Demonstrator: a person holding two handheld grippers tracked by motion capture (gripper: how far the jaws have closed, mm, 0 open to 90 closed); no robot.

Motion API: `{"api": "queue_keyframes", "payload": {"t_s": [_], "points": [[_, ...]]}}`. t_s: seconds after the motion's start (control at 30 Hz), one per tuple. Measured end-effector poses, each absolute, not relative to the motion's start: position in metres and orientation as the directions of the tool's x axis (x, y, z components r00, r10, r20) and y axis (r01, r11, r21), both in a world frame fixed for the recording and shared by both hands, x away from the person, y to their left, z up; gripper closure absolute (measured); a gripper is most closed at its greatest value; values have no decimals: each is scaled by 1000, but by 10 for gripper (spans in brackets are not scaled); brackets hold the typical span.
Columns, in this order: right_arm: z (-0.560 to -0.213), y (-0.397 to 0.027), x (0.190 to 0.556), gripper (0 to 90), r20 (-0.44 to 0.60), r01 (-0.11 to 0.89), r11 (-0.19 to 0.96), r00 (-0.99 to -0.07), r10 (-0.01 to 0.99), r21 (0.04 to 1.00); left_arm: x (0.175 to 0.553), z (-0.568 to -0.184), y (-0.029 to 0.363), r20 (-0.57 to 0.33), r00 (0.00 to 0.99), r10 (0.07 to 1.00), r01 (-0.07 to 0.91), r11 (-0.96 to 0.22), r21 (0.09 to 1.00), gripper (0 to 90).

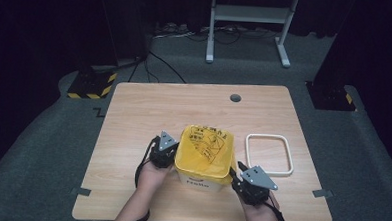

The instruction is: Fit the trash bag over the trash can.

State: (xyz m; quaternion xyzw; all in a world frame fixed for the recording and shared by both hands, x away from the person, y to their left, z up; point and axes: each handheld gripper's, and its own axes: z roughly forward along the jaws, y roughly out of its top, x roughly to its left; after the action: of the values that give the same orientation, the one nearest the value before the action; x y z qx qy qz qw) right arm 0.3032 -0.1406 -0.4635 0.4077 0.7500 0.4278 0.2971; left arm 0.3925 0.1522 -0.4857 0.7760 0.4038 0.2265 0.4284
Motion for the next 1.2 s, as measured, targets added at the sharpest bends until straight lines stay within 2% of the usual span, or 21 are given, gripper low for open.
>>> {"api": "queue_keyframes", "payload": {"t_s": [0.23,0.37,0.47,0.67,0.87,0.93,1.03,1.1,1.2], "points": [[-481,-136,312,642,-143,387,361,-489,861,848,388,-491,153,21,580,814,423,-324,846,857],[-474,-136,324,631,-180,392,394,-480,859,832,381,-502,155,39,591,806,433,-357,828,847],[-480,-138,324,630,-175,398,394,-484,857,829,375,-507,157,34,603,797,425,-357,832,839],[-511,-142,327,630,-146,471,399,-486,862,787,367,-513,153,55,627,777,414,-391,822,815],[-520,-141,335,623,-140,509,406,-482,865,759,359,-525,148,122,638,761,417,-474,776,787],[-524,-143,336,615,-133,508,401,-484,865,763,358,-524,147,130,626,769,422,-475,772,763],[-520,-147,333,603,-144,488,400,-480,865,776,358,-521,154,101,607,789,451,-445,774,619],[-511,-154,329,597,-139,471,386,-477,868,793,353,-515,165,92,591,801,457,-427,780,608],[-495,-164,323,583,-138,432,352,-452,881,830,343,-503,182,77,564,822,461,-391,797,523]]}}
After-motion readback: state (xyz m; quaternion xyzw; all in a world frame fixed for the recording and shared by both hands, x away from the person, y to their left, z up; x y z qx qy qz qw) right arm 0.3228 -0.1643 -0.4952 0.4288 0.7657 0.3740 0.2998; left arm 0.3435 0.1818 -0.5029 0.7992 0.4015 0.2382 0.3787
